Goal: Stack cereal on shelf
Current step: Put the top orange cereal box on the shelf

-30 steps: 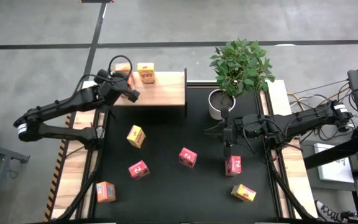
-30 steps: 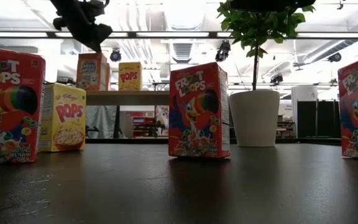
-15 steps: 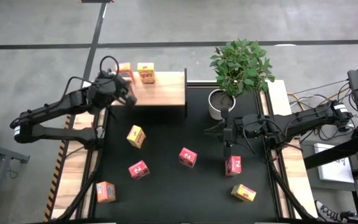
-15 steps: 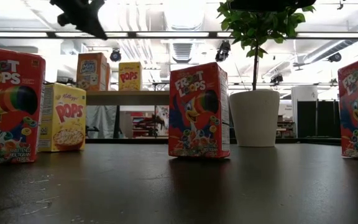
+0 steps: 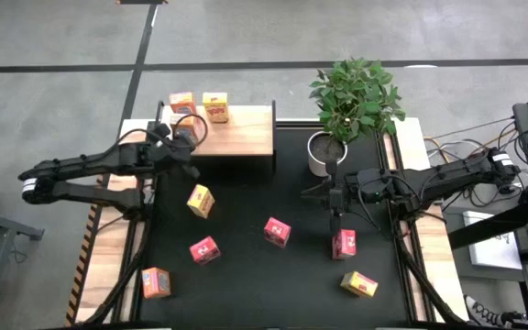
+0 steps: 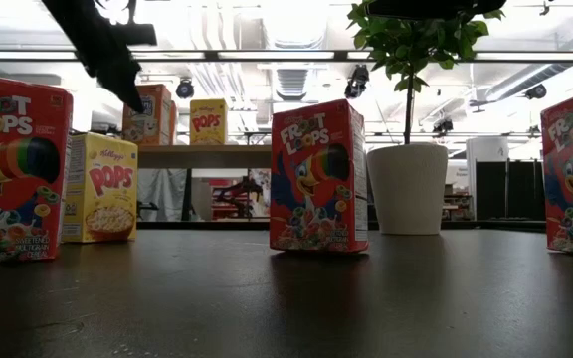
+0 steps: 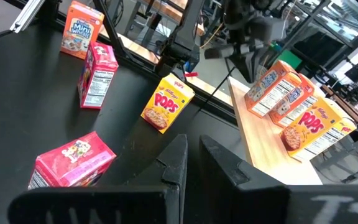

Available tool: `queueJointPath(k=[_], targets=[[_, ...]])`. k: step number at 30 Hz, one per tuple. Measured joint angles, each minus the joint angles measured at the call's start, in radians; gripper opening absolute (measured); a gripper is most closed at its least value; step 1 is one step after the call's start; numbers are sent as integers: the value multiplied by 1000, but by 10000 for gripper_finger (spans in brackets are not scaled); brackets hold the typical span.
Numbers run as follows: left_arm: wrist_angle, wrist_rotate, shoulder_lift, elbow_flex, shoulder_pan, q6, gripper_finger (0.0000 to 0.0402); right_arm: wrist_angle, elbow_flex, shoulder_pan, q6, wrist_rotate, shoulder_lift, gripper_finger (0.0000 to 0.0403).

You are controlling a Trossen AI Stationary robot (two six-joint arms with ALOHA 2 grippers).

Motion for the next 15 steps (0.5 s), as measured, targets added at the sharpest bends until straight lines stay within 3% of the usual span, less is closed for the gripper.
queueJointPath(k=[9, 15], targets=[[21, -93, 47, -8, 50, 19, 0, 0, -2, 0, -3, 0, 0, 34], [36, -99, 56, -8, 83, 19, 0, 2, -5, 0, -3, 0, 0, 34]])
